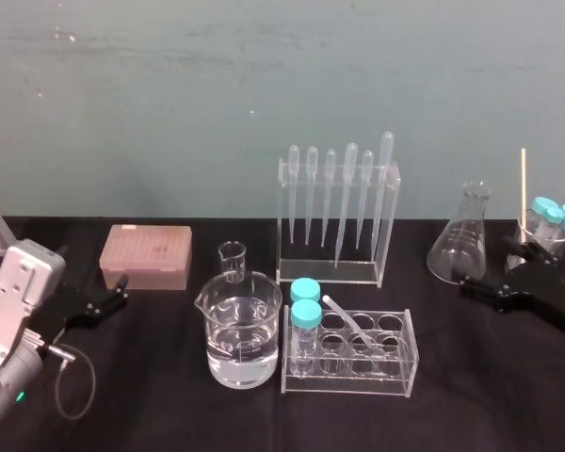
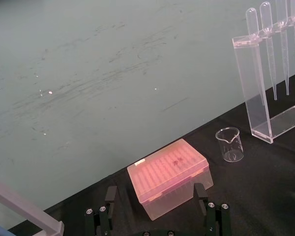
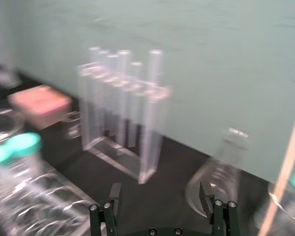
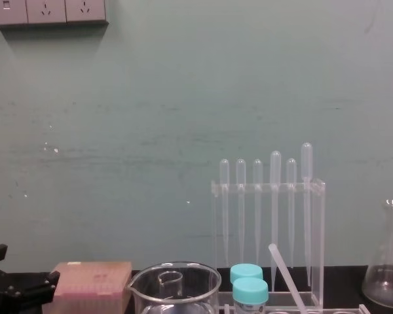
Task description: Pick up the stirring rod with one hand, then place it down.
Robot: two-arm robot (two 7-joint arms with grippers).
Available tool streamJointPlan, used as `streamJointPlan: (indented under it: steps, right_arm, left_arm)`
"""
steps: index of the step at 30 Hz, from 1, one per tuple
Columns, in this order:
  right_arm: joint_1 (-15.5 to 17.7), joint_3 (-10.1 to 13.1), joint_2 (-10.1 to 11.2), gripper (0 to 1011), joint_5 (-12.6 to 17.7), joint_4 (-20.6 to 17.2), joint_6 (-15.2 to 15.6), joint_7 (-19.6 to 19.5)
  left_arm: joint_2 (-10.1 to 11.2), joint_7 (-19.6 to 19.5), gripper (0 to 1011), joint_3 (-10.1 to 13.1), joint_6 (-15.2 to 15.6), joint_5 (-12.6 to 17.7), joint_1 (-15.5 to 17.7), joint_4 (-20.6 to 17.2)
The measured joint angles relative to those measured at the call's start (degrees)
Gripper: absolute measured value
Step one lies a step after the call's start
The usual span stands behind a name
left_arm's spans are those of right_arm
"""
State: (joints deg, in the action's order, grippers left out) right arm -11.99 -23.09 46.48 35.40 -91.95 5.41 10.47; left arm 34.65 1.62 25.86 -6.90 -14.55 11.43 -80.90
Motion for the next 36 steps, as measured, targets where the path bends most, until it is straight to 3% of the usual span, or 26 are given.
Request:
streamJointPlan:
  steps: [7,12,36]
  right_arm:
    - [2.8,1.6,-7.0,1002,-1.7,5.0,-5.9,-7.8]
    - [2.7,1.6,-10.1,1000,-3.0,8.3,-7.0,-10.0]
    - [2.6,1.5,-9.3,1000,-2.8,7.6,-6.9,-9.5]
  left_arm:
    - [0.0,0.0,1000,0.0,0.0,0.0,0.0,0.0]
    - [0.0,0.0,1000,0.0,0.0,0.0,0.0,0.0]
    - [0.0,0.0,1000,0.0,0.0,0.0,0.0,0.0]
